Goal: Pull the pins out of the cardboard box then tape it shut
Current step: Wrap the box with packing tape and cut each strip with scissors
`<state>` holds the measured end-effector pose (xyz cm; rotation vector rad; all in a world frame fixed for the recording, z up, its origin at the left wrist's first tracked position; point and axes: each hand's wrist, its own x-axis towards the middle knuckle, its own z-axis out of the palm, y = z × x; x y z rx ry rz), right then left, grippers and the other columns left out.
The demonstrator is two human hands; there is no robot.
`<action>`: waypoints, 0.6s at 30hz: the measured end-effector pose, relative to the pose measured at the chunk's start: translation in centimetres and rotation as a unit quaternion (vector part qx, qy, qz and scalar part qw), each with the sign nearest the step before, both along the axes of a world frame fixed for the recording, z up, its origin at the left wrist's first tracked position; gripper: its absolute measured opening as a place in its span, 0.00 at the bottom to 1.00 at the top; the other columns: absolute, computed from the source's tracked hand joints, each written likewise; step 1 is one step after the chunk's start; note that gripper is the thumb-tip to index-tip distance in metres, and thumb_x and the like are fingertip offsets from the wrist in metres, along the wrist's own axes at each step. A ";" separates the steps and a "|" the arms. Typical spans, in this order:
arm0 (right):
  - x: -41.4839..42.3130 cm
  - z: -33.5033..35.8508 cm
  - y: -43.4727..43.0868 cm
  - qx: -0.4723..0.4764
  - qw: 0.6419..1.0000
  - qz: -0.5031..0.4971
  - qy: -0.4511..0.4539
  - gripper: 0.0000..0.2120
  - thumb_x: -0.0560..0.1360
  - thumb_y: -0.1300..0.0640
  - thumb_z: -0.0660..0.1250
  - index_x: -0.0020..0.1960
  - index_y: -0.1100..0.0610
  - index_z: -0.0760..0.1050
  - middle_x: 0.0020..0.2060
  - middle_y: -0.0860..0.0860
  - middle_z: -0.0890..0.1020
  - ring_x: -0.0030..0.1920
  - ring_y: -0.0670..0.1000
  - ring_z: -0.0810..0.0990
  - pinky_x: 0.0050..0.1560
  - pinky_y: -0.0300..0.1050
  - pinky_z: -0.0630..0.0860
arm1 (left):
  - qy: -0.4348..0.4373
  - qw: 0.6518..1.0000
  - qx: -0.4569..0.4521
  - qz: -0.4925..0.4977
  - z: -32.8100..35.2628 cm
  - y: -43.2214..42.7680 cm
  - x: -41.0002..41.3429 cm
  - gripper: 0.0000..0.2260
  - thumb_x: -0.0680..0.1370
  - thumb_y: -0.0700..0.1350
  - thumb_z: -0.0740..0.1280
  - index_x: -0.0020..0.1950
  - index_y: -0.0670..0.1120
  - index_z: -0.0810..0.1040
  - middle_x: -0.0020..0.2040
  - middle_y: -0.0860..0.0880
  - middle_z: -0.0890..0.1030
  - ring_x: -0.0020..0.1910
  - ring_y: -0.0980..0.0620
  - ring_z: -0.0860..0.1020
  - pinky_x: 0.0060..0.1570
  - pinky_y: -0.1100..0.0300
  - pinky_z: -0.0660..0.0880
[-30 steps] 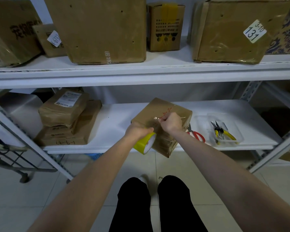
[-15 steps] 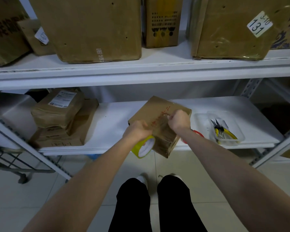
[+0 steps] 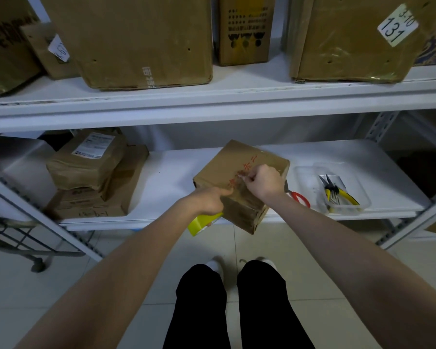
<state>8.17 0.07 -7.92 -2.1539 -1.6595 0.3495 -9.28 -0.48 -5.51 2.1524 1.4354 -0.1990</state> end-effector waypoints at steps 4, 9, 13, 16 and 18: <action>0.2 0.3 0.3 -0.005 1.000 0.014 -0.022 0.12 0.75 0.48 0.67 0.38 0.55 0.78 0.32 0.50 0.80 0.35 0.50 0.81 0.32 0.39 0.74 | 0.007 1.000 0.000 -0.004 -0.9 0.4 0.3 0.25 0.79 0.41 0.57 0.75 0.57 0.63 0.75 0.49 0.63 0.71 0.46 0.65 0.66 0.59 0.66; 0.1 1.2 0.5 -0.019 0.994 0.055 -0.095 0.17 0.74 0.45 0.69 0.35 0.55 0.70 0.30 0.50 0.74 0.37 0.53 0.80 0.33 0.43 0.75 | -0.002 1.000 -0.019 0.007 -1.6 0.3 0.3 0.26 0.78 0.38 0.56 0.75 0.55 0.62 0.76 0.47 0.60 0.72 0.45 0.64 0.67 0.58 0.66; 1.4 2.1 0.4 -0.024 0.993 0.028 -0.110 0.20 0.70 0.39 0.70 0.38 0.54 0.69 0.34 0.50 0.76 0.36 0.50 0.78 0.34 0.42 0.75 | -0.008 0.999 -0.038 0.023 -1.9 0.4 0.4 0.25 0.78 0.39 0.56 0.75 0.54 0.62 0.77 0.48 0.60 0.73 0.46 0.63 0.68 0.60 0.64; 1.2 1.5 0.1 0.003 0.990 0.027 -0.137 0.11 0.76 0.47 0.67 0.43 0.55 0.71 0.35 0.50 0.76 0.35 0.50 0.78 0.33 0.41 0.74 | -0.020 0.998 -0.043 0.030 -1.7 0.3 0.7 0.24 0.79 0.40 0.56 0.75 0.53 0.63 0.77 0.48 0.60 0.73 0.46 0.62 0.68 0.60 0.62; 0.4 1.0 -0.1 0.034 0.989 0.066 -0.128 0.05 0.78 0.57 0.63 0.46 0.56 0.77 0.39 0.51 0.78 0.38 0.52 0.79 0.35 0.42 0.74 | -0.022 0.998 -0.049 0.036 -1.6 0.2 0.8 0.23 0.79 0.39 0.55 0.74 0.52 0.64 0.76 0.48 0.62 0.72 0.46 0.64 0.68 0.60 0.63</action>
